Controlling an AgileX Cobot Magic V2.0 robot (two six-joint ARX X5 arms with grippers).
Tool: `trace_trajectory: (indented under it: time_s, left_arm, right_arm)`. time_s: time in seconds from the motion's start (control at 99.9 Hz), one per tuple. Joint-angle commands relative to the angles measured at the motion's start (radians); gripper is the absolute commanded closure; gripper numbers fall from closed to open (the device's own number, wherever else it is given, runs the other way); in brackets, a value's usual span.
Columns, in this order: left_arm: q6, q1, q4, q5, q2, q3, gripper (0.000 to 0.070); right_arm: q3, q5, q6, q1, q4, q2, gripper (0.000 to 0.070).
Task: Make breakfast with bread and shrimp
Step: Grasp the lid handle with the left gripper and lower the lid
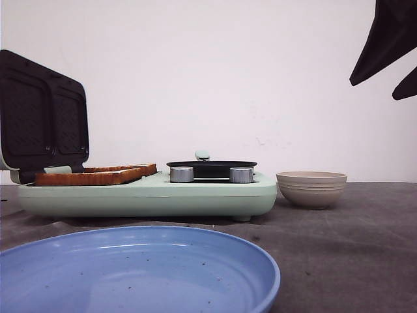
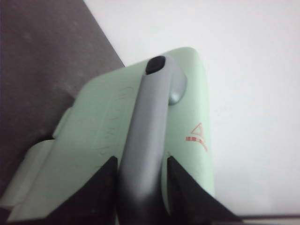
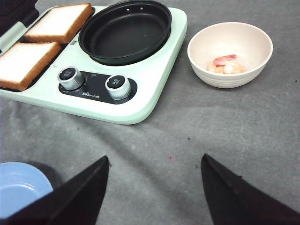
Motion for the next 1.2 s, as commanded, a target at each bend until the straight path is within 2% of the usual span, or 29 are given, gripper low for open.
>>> trace_trajectory:
  time_s: [0.0,0.39,0.79,1.191]
  left_arm:
    - [0.113,-0.034,-0.042,-0.016,0.033,-0.002,0.0697]
    - [0.238,-0.202,-0.113,-0.098,0.033,-0.002,0.0697]
    - [0.409,-0.387,-0.214,-0.278,0.046,-0.002,0.0697]
    - [0.479,-0.508,-0.264,-0.395,0.167,-0.002,0.0697]
  right_arm:
    - [0.003,0.001,0.011,0.006,0.003,0.004,0.0321]
    - [0.003,0.0,0.014,0.006,0.003,0.004,0.0321]
    - [0.003,0.0,0.014,0.006,-0.002,0.004,0.0321]
    - [0.003,0.0,0.014,0.006,-0.004,0.004,0.0321]
